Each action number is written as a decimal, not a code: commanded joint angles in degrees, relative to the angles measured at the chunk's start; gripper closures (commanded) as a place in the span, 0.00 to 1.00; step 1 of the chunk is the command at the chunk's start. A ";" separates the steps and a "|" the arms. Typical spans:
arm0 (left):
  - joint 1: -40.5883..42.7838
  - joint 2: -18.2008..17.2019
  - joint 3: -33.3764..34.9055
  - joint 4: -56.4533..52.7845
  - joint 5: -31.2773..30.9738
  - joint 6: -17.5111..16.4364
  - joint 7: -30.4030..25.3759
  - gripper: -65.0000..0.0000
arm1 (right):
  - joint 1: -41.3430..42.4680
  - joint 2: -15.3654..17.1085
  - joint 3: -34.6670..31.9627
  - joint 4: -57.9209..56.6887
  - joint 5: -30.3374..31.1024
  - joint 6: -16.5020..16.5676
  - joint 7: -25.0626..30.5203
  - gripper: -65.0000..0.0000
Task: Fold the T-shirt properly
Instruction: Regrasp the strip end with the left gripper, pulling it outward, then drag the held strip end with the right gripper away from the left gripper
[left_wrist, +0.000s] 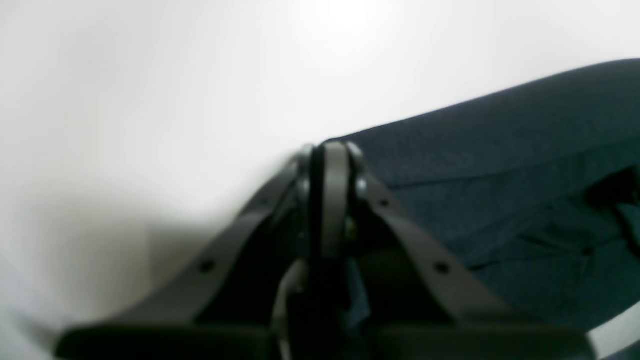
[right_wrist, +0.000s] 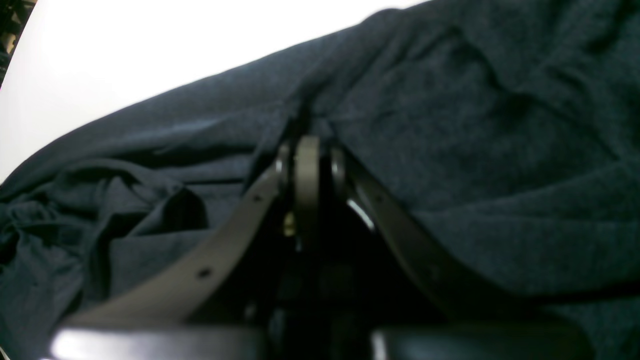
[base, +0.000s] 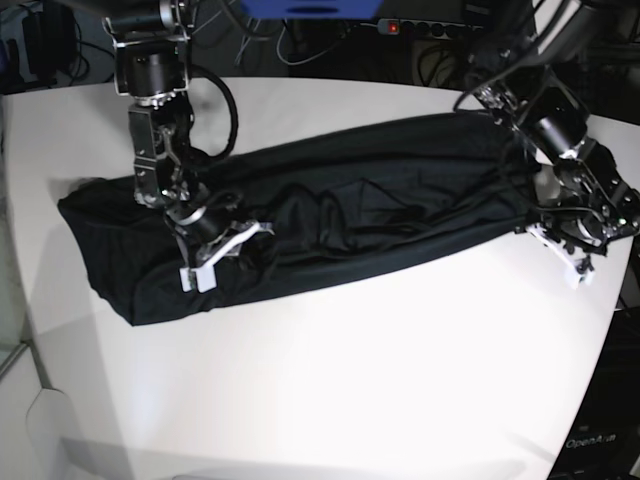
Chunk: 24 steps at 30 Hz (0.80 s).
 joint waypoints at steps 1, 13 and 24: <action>-1.28 -0.64 0.29 2.28 -0.61 0.10 -0.82 1.00 | -1.20 0.53 0.11 -1.06 -4.64 -4.76 -7.57 0.96; -1.19 -0.46 0.29 4.30 -0.61 0.10 -1.43 1.00 | -4.80 0.80 0.11 10.28 -4.64 -4.85 -7.57 0.87; -1.19 0.59 0.29 4.39 -0.61 0.10 -1.43 1.00 | -6.74 2.29 5.74 17.84 -4.64 -4.50 -7.92 0.72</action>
